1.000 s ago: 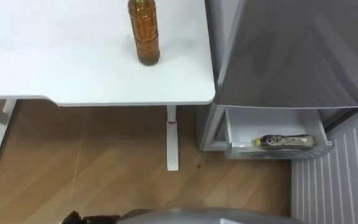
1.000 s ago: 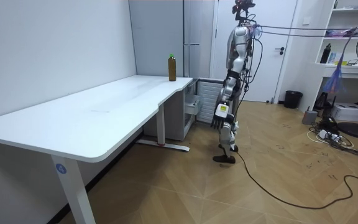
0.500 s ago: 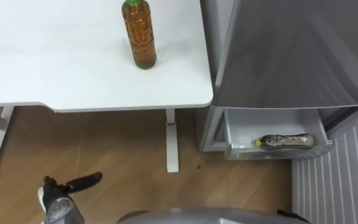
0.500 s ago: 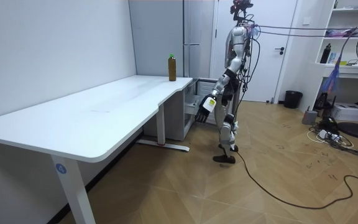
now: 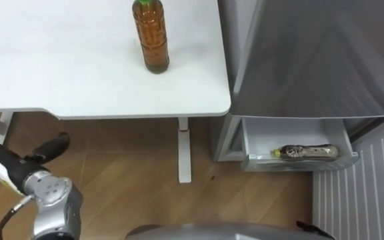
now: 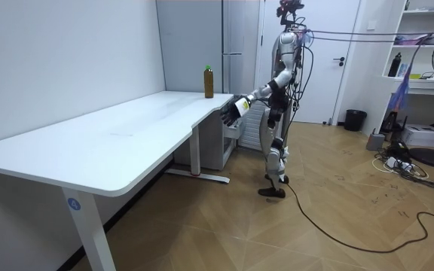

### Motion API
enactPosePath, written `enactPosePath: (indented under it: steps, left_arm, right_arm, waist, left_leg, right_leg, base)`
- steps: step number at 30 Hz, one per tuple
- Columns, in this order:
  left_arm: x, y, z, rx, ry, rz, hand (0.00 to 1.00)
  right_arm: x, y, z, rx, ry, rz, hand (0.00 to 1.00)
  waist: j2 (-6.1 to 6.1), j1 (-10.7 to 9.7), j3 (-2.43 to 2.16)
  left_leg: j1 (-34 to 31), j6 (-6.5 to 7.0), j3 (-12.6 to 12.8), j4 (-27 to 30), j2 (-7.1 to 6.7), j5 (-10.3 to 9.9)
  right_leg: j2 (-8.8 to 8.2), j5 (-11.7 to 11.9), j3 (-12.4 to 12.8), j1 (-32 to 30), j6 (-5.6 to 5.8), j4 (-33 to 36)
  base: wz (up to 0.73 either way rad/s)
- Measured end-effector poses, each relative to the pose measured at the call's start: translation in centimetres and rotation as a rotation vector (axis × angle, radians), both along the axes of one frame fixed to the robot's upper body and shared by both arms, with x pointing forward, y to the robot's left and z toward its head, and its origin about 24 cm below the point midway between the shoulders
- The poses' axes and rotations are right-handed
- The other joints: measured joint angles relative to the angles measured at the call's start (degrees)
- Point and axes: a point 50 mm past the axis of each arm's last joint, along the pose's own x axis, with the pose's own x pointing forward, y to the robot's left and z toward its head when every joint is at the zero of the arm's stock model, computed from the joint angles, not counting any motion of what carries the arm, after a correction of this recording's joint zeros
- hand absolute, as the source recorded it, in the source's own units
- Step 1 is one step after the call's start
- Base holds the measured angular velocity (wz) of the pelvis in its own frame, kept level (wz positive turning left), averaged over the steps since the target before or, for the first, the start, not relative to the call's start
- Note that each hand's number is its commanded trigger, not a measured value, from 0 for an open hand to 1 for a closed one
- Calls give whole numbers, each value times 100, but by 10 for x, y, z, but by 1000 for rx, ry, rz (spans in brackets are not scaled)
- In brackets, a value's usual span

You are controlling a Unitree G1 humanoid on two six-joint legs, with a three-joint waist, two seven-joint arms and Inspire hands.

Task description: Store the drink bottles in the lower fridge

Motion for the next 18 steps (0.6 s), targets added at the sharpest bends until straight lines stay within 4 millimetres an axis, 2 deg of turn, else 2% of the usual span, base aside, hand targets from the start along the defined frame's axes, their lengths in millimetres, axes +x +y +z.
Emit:
enactPosePath:
  steps: [5, 10, 14, 18]
  left_arm:
    - [16, -2, 35, 165, -122, -45, 0]
    - [25, -5, 56, 261, -188, -95, 0]
    - [33, -10, 84, 335, -299, -129, 0]
    - [37, -13, 100, 379, -358, -158, 0]
  right_arm:
    - [0, 0, 0, -17, -4, 24, 0]
    - [0, 0, 1, -13, -23, 42, 0]
    - [-5, 0, 1, 4, -20, 23, 0]
    - [-7, 0, 0, 13, -12, 14, 0]
  waist:
    - [18, -20, -4]
    - [22, -81, -13]
    - [26, -108, -6]
    - [46, -183, -2]
  left_leg:
    - [2, -3, -12, -3, -10, 1]
    - [22, -7, -11, -19, -11, -2]
    - [15, -9, -12, -18, -12, -4]
    - [78, -10, -10, -30, -9, -4]
  right_leg:
    - [13, 0, -15, -2, 0, -5]
    - [16, 0, -15, 16, 0, -5]
    - [17, 1, -2, 51, -1, -4]
    - [20, 1, 3, 81, -1, -12]
  base:
    - [0]
    - [0]
    - [0]
    - [0]
